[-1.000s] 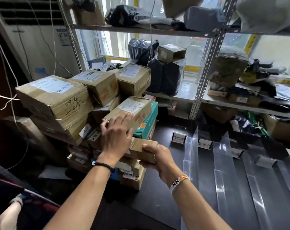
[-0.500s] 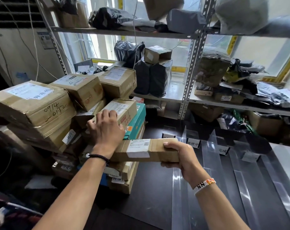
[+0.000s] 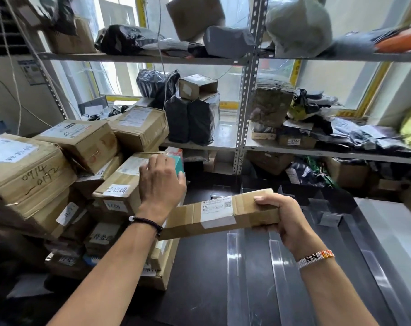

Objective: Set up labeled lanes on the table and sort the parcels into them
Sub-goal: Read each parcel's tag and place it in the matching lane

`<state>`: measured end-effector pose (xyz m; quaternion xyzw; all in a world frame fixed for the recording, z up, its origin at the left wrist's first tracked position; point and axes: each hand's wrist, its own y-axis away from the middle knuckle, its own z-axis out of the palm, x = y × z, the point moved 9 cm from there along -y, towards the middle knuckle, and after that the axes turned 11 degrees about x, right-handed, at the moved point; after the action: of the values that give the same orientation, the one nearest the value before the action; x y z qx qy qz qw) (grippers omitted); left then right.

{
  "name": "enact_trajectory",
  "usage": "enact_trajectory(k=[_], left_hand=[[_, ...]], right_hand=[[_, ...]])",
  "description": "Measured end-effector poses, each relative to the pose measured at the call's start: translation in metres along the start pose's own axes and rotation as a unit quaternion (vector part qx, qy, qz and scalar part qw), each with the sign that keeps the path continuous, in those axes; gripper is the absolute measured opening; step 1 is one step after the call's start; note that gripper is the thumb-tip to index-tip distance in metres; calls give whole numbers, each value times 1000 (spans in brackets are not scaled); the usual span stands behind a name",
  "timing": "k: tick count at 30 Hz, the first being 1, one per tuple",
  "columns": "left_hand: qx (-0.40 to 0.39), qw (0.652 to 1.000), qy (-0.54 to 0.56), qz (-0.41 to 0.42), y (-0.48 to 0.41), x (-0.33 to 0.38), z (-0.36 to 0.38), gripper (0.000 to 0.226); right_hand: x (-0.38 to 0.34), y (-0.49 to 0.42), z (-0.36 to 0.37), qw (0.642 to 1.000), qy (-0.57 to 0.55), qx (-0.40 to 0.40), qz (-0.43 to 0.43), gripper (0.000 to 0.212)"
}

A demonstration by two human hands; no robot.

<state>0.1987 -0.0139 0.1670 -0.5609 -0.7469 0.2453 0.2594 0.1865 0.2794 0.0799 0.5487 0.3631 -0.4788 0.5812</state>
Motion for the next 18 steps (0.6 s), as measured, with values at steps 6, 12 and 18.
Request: enact_trajectory(k=[6,12,18], left_hand=[[-31,997,67,3,-1,33,7,35],[-25,955,264,-133,-13,52,2,47],[-183,627,666,-361,11,166,50,61]], right_hand=[[-35,2,-51,998,-61,16,-11,39],[-51,4,-113,979,-175,78,-69,27],[-28,11,-154,965,-240,67,-83,60]])
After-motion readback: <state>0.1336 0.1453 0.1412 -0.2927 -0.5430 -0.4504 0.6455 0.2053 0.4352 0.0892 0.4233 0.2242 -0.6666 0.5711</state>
